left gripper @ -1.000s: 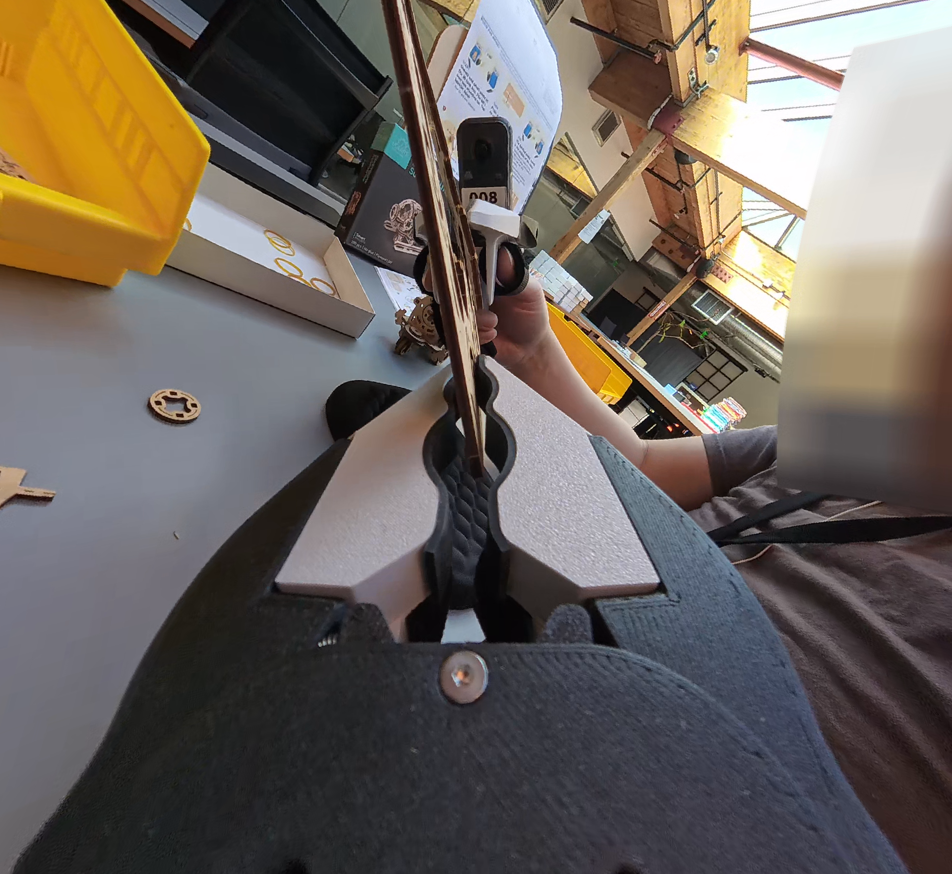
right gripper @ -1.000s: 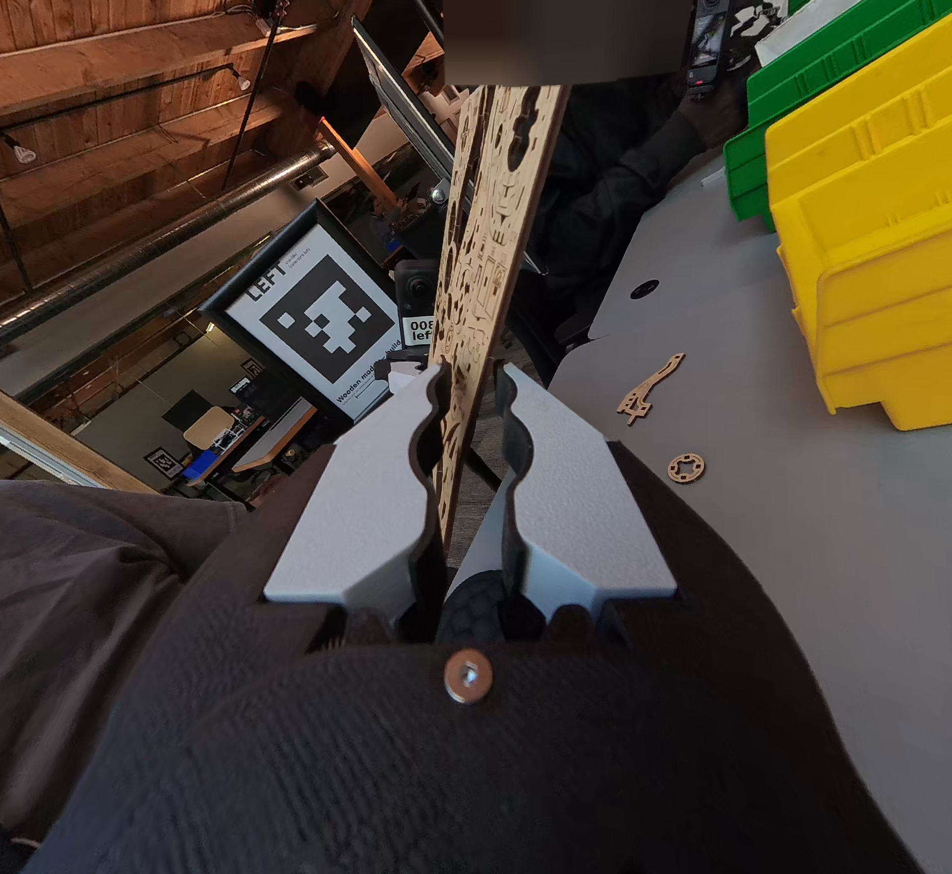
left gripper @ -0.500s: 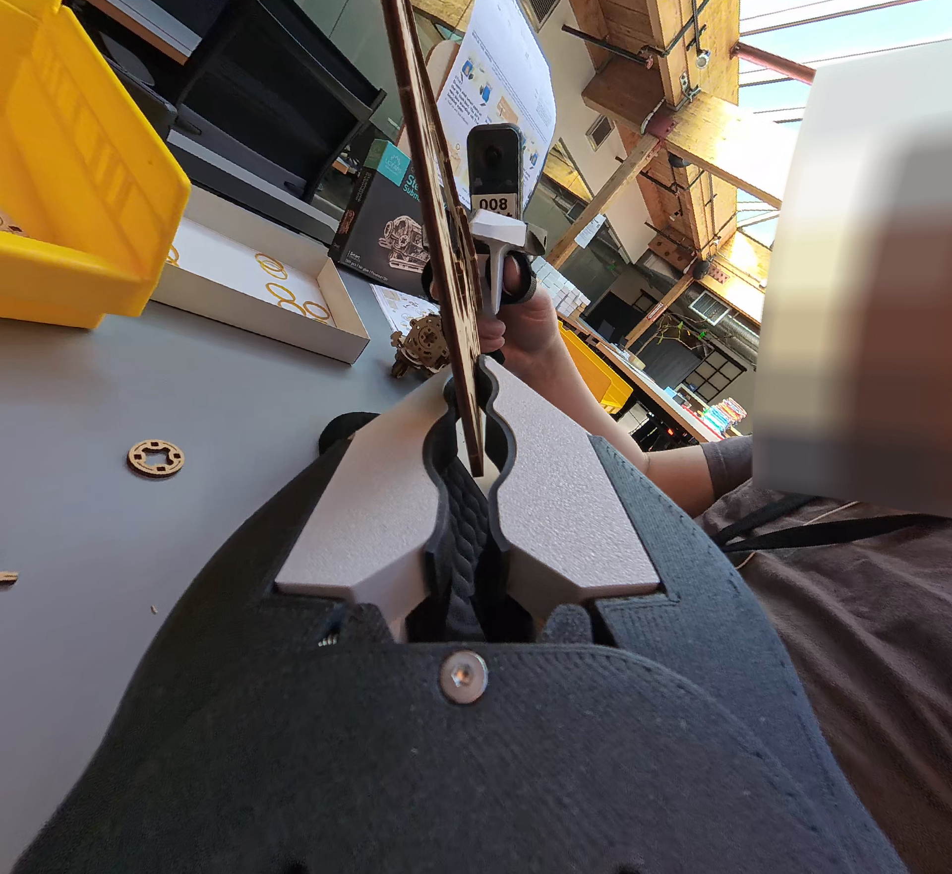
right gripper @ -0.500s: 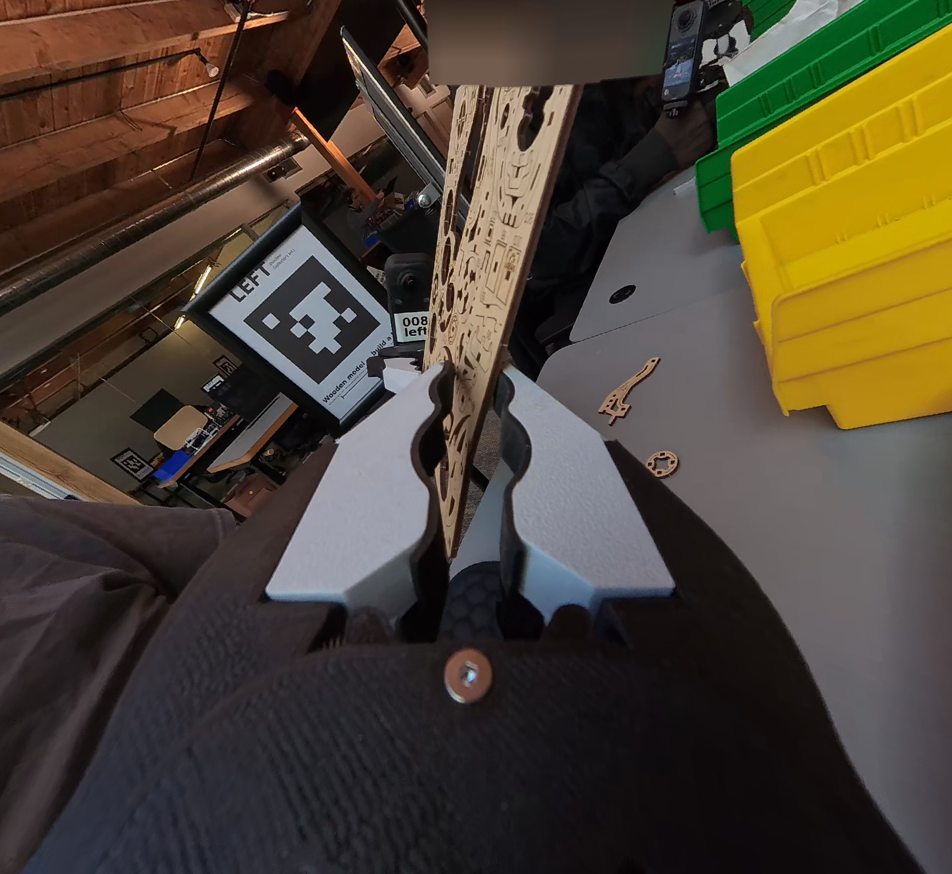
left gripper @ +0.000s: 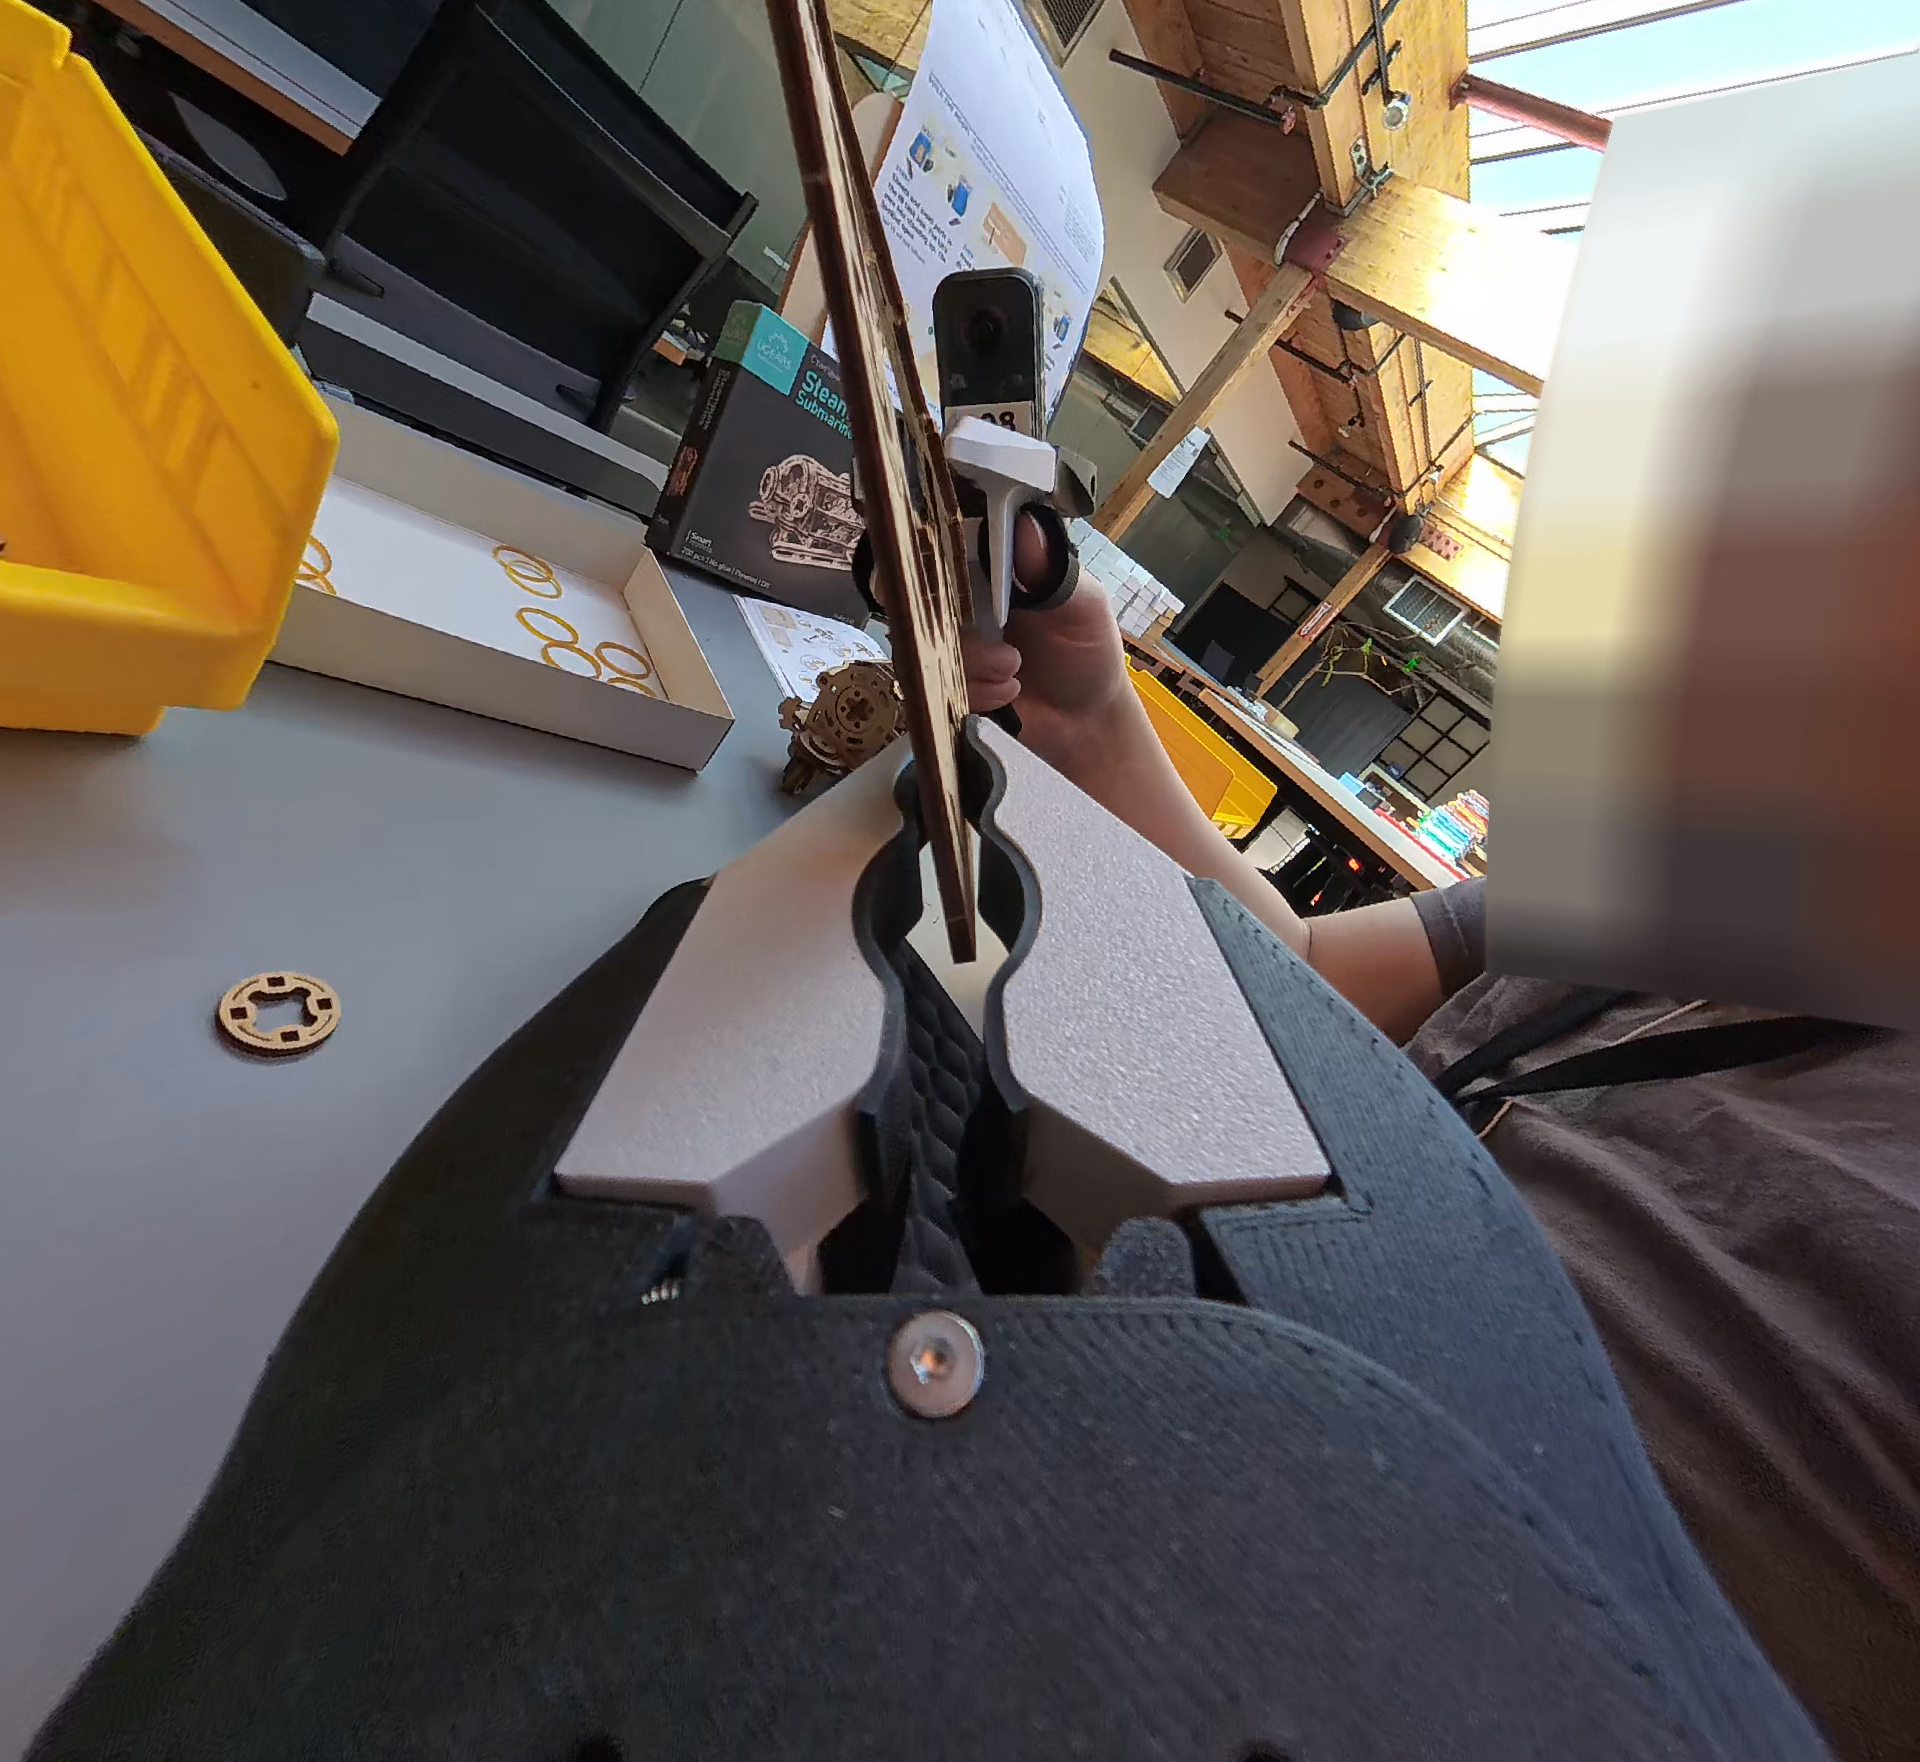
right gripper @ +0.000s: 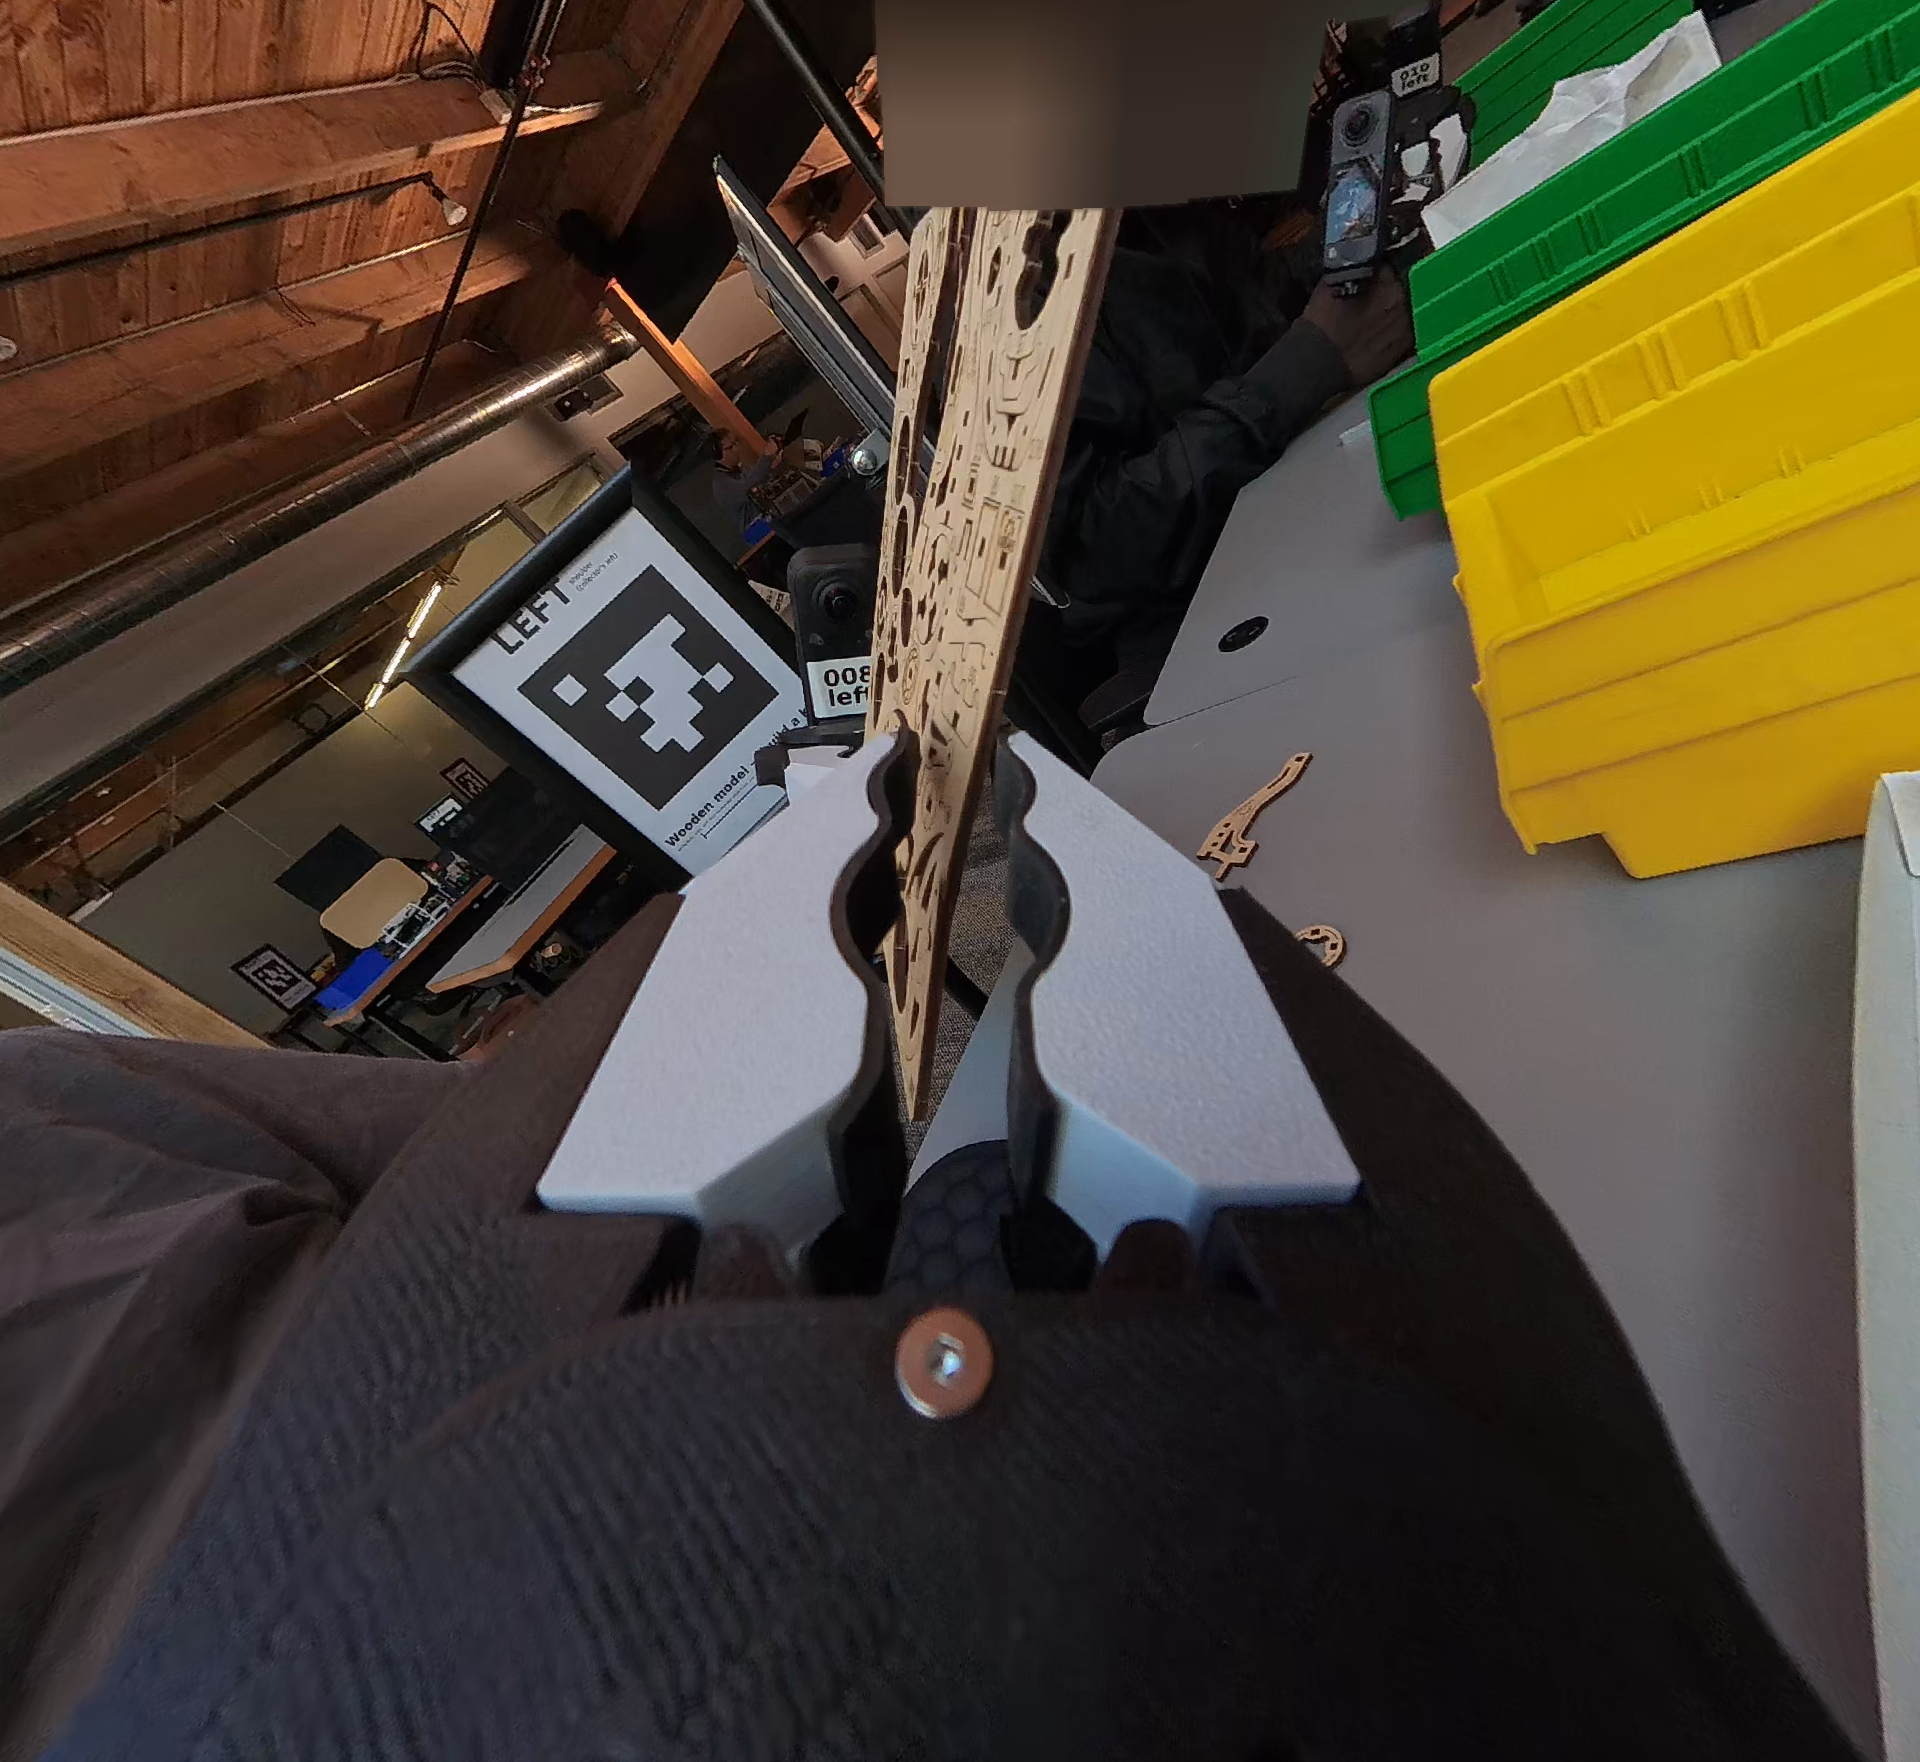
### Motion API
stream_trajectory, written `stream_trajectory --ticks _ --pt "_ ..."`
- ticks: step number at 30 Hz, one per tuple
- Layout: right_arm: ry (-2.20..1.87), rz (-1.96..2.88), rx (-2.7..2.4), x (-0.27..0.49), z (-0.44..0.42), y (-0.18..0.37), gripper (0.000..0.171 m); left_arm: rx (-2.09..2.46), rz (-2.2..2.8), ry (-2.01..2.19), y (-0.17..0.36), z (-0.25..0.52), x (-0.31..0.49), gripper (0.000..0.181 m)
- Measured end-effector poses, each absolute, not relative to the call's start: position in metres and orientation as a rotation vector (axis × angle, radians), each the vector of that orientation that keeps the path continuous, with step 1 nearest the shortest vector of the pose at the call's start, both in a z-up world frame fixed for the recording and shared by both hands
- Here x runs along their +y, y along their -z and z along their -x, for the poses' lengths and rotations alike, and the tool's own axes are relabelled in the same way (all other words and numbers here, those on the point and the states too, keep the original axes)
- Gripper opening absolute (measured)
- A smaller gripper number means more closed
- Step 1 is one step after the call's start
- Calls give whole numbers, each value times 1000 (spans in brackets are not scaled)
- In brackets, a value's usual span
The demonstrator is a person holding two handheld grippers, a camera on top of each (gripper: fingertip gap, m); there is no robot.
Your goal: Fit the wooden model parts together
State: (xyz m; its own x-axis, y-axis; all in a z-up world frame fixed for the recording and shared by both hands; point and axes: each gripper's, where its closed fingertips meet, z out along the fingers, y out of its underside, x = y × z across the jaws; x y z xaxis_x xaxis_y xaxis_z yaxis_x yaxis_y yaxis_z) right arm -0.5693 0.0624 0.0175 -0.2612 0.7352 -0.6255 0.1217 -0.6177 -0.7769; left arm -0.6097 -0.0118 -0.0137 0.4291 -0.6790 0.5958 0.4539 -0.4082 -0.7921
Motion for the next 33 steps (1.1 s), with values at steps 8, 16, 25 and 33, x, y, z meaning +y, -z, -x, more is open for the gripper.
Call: stream_trajectory --ticks 8,16,25,33 --pt "-1934 1556 -999 72 562 -23 12 226 1554 1262 14 603 -7 1" --pt "-1930 1558 -976 78 558 -23 8 233 1563 1254 14 601 -5 1" --pt "-1945 1521 -943 83 549 -36 8 246 1569 1226 3 591 -2 1" --pt "-1939 1466 -918 89 535 -51 6 290 1544 1170 -2 584 -4 1"
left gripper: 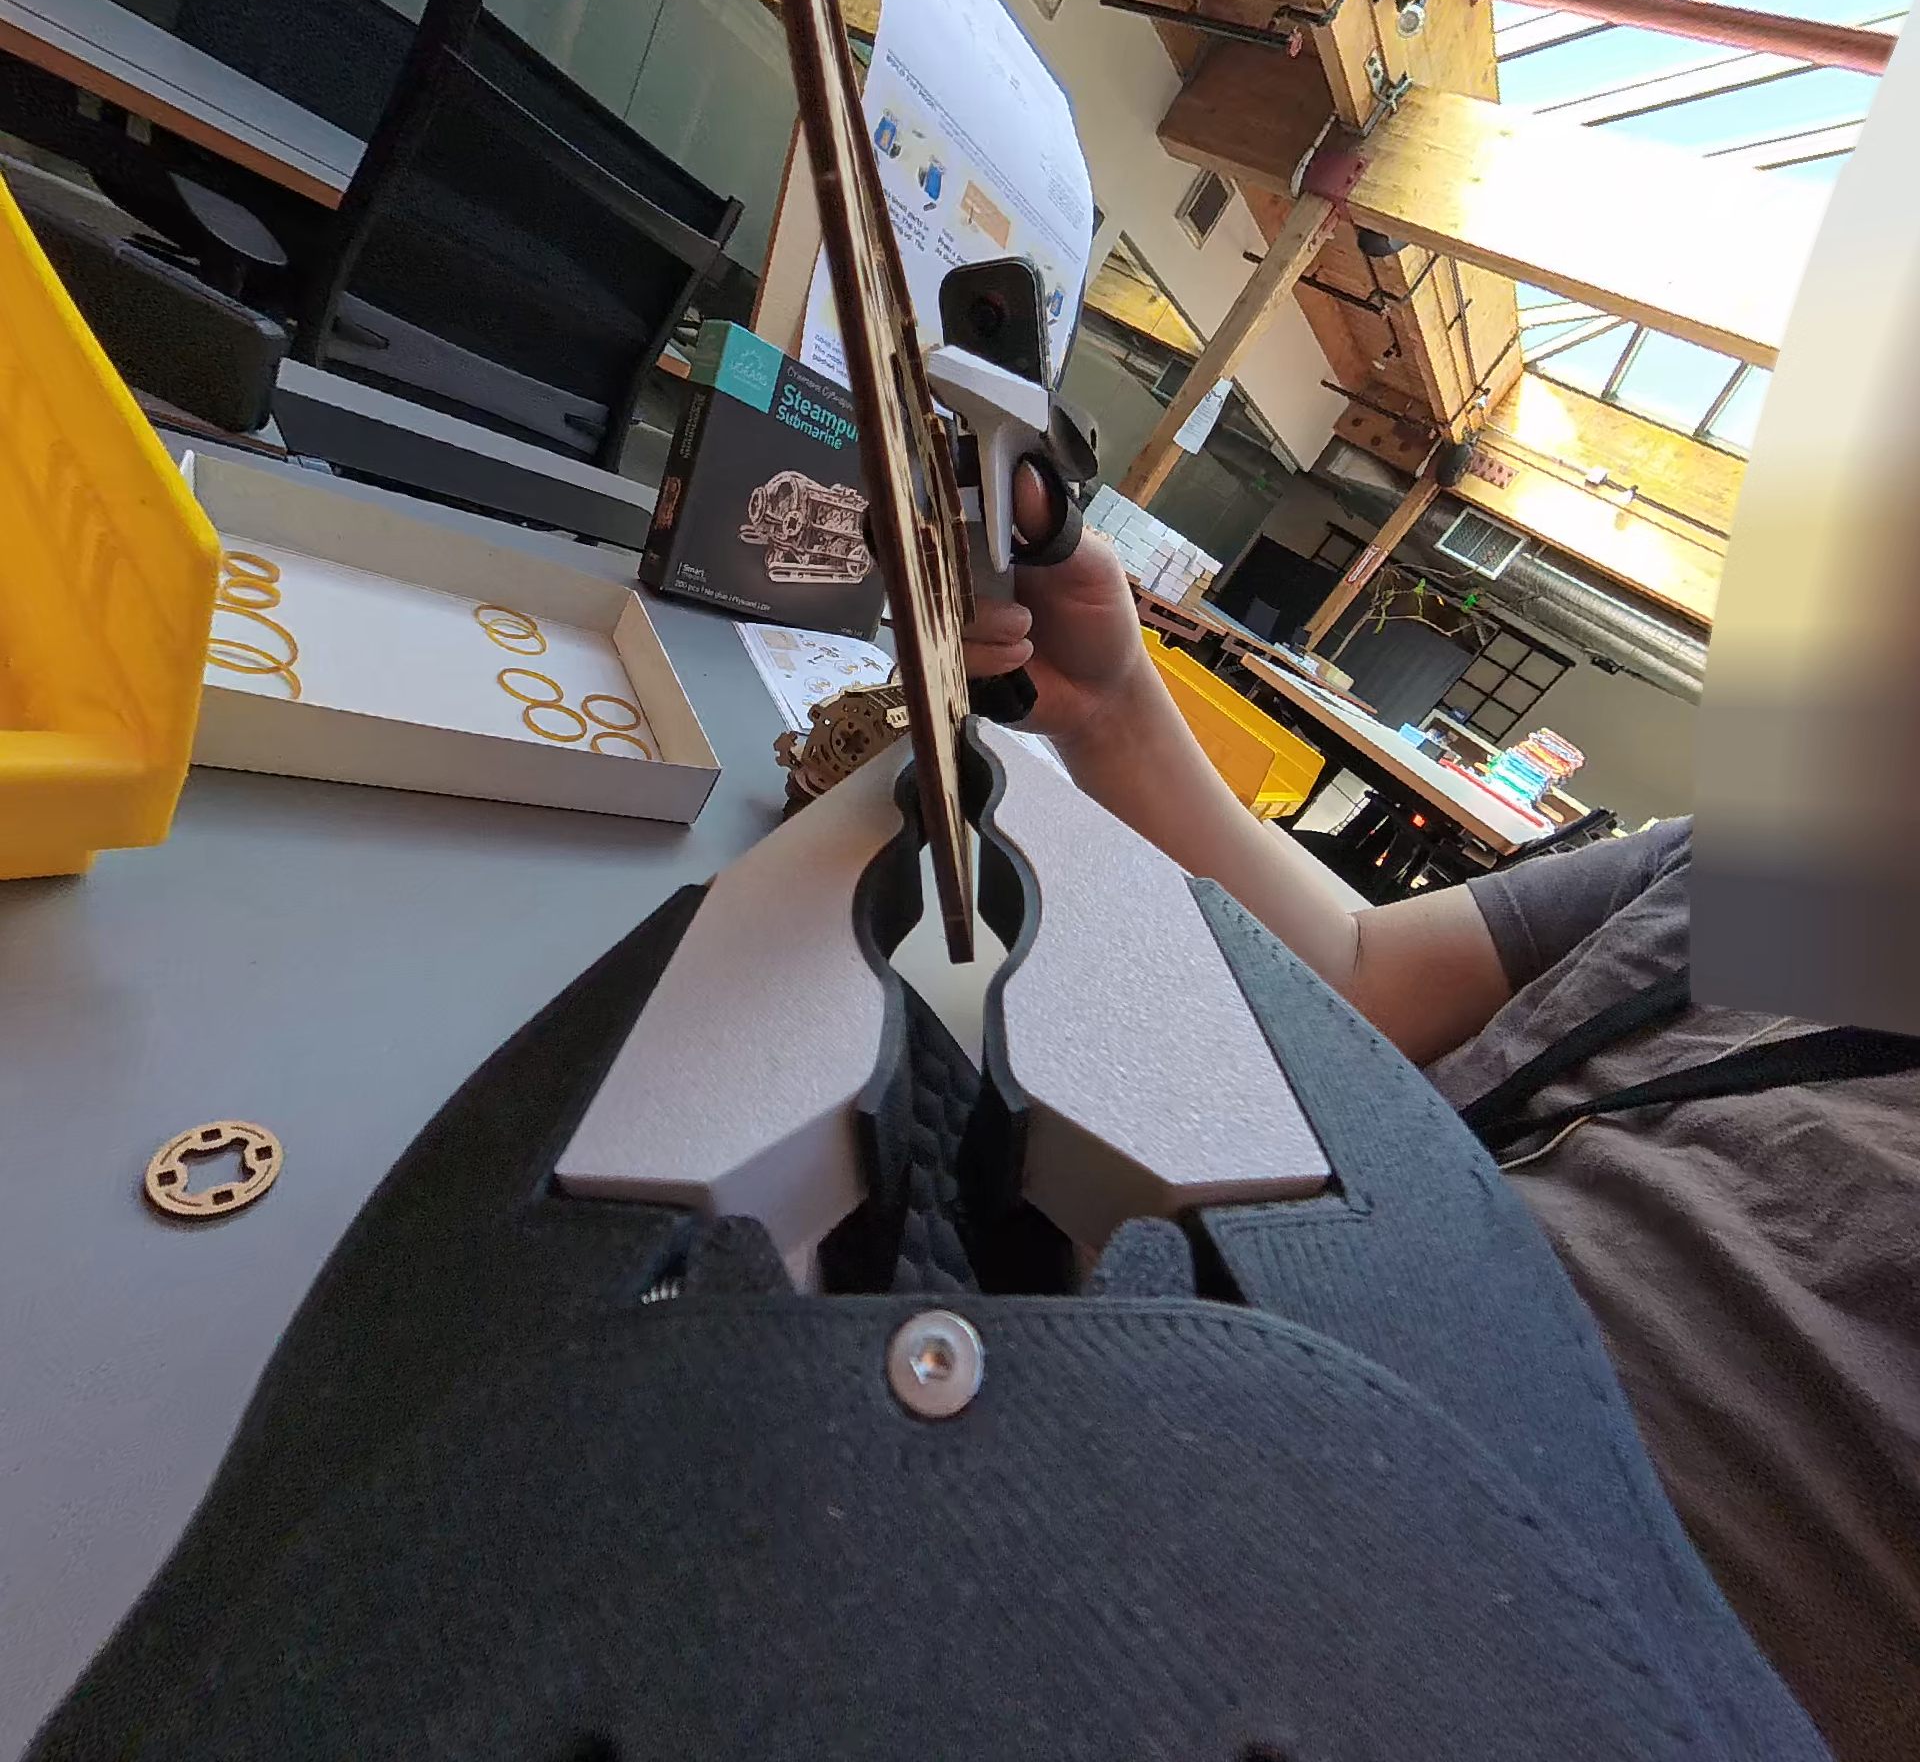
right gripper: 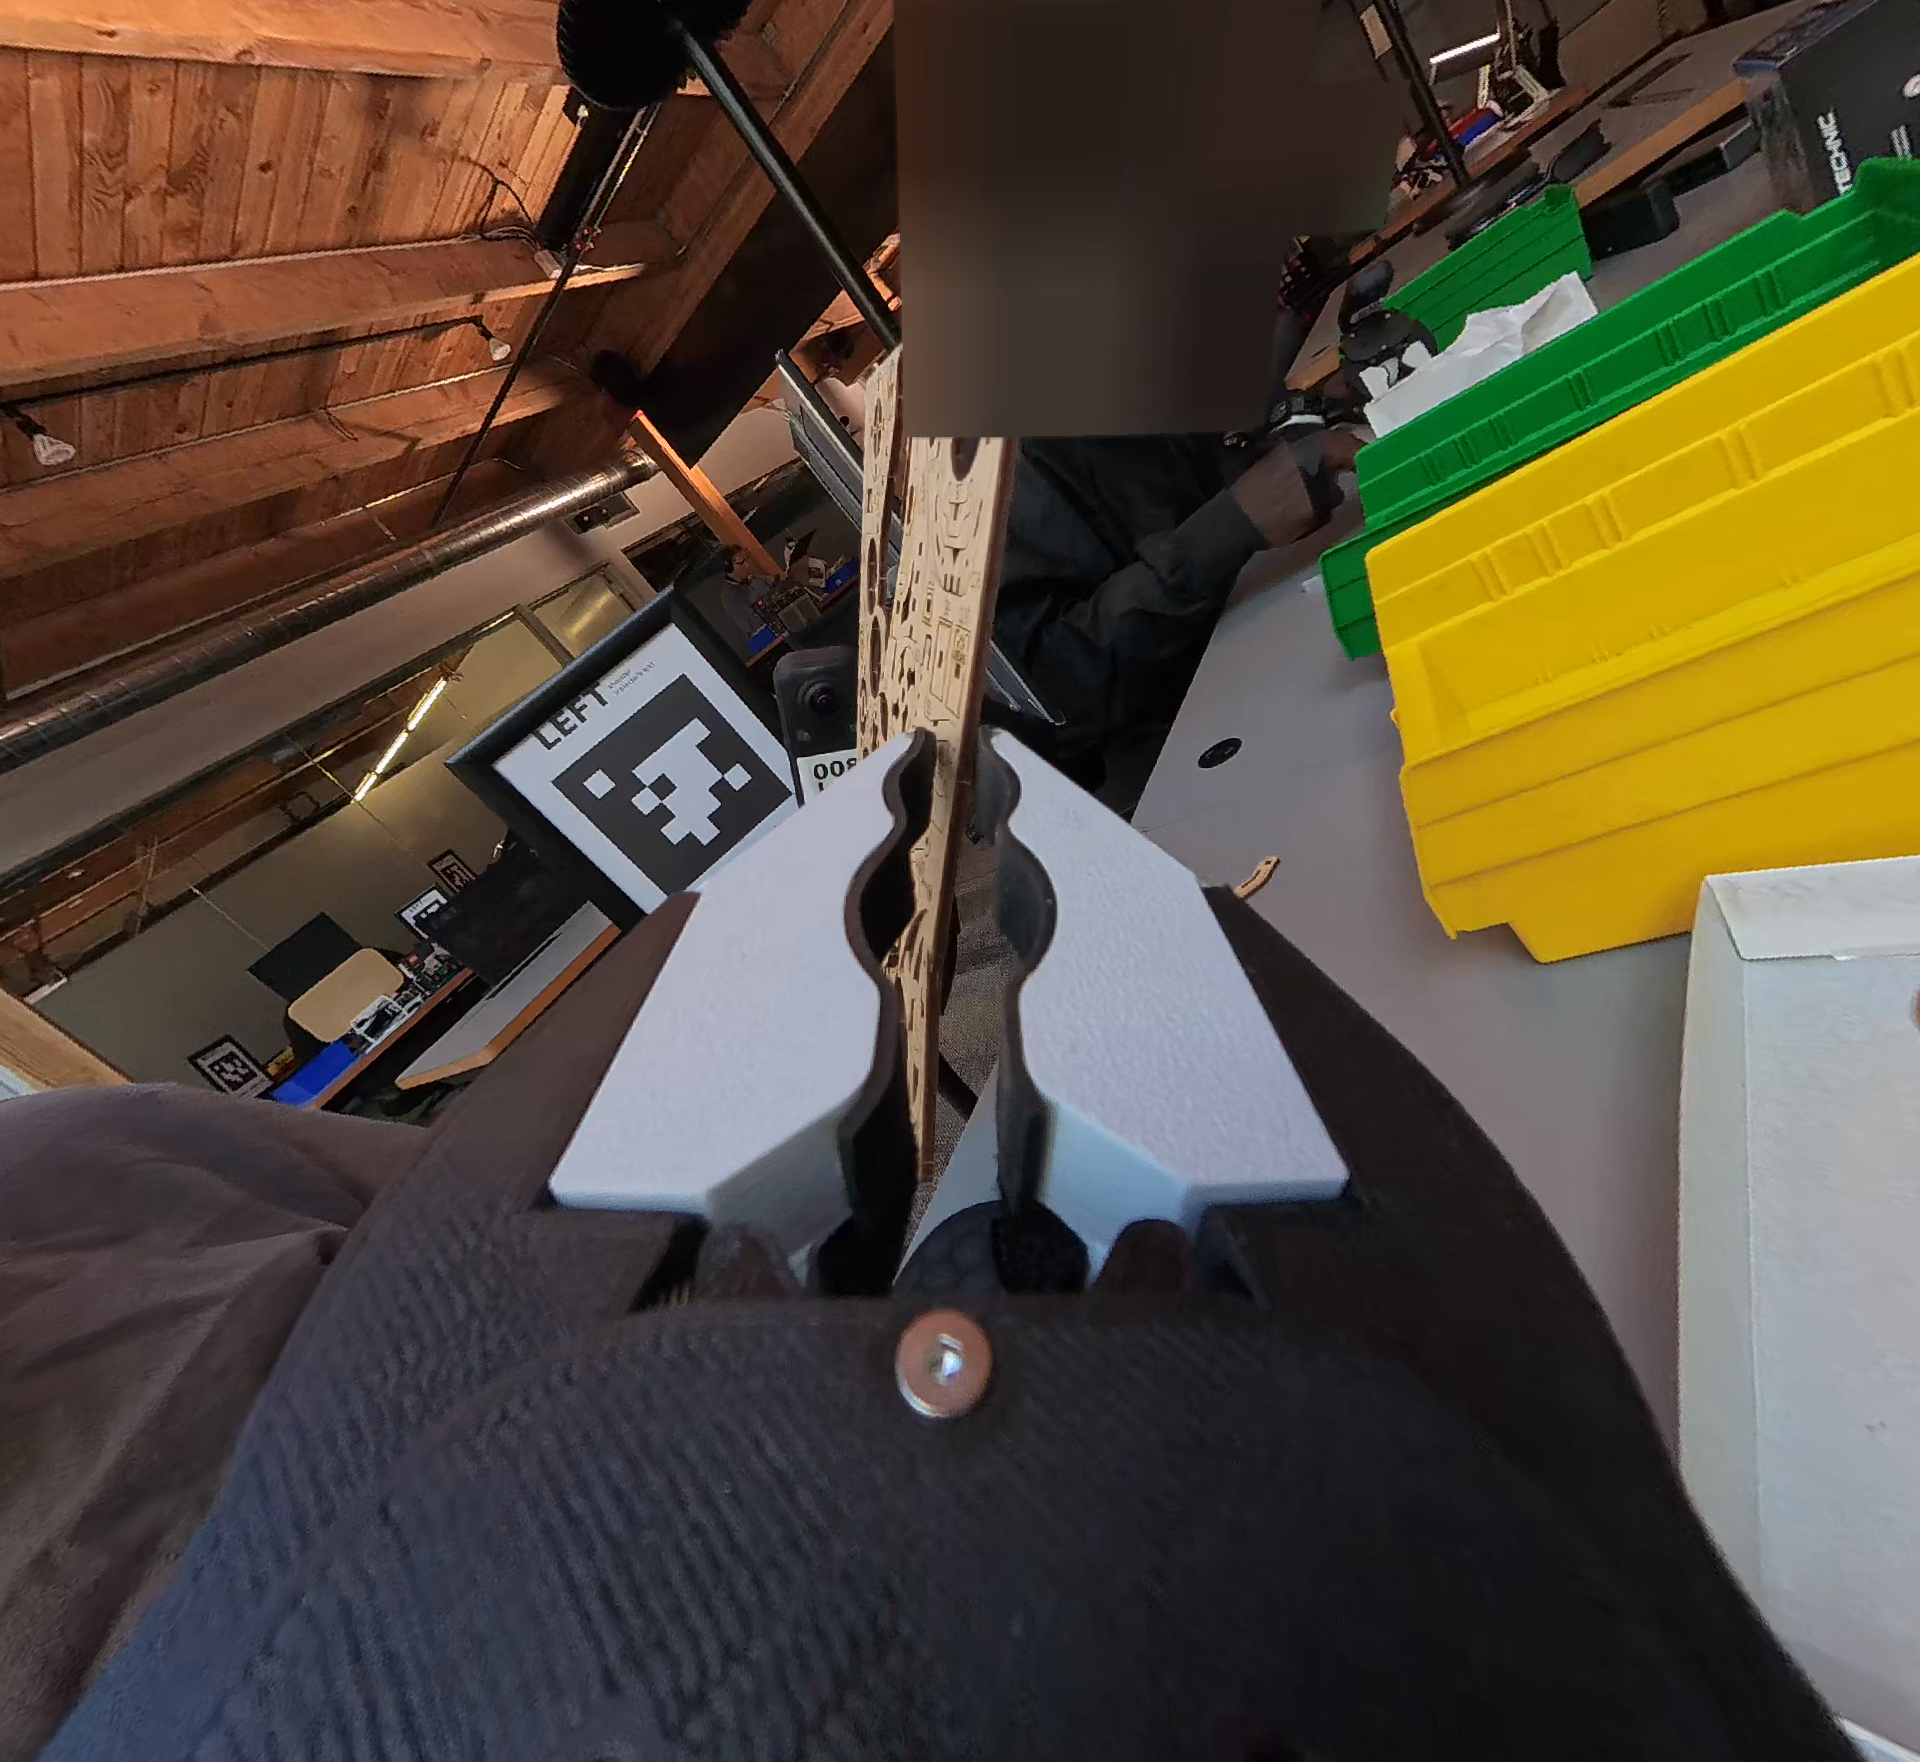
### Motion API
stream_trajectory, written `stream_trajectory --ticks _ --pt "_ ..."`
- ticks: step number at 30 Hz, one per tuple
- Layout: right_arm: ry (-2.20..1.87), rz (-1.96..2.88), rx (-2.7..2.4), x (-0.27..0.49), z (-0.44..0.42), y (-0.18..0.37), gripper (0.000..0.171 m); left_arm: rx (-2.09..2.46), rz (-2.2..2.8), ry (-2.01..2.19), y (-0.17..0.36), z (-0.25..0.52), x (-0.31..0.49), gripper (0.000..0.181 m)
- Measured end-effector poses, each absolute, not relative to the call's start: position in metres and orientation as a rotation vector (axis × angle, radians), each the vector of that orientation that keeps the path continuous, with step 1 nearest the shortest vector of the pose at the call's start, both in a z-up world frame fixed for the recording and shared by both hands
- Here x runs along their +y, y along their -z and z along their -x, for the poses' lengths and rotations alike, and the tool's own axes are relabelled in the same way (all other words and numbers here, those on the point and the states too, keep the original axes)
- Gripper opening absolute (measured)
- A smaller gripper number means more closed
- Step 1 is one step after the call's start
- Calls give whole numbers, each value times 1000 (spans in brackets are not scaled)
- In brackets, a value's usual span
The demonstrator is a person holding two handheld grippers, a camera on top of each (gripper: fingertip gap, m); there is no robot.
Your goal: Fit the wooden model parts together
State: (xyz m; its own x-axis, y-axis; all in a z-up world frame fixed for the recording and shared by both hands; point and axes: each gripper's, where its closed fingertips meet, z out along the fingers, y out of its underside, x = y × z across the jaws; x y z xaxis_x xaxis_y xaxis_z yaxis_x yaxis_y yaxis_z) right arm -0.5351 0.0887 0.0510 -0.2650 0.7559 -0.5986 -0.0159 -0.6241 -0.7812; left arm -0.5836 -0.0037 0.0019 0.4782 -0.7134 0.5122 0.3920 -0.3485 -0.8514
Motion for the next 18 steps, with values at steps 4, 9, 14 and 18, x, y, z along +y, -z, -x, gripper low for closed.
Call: stream_trajectory --ticks 4,9,14,18 --pt "-1934 1438 -924 89 530 -57 5 298 1527 1164 -8 582 -6 1" --pt "-1952 1415 -950 84 529 -60 6 310 1519 1147 -13 581 -9 1" --pt "-1988 1400 -958 80 530 -61 7 315 1511 1146 -15 580 -11 1" --pt "-2023 1380 -964 76 529 -64 8 324 1506 1142 -17 579 -11 1"
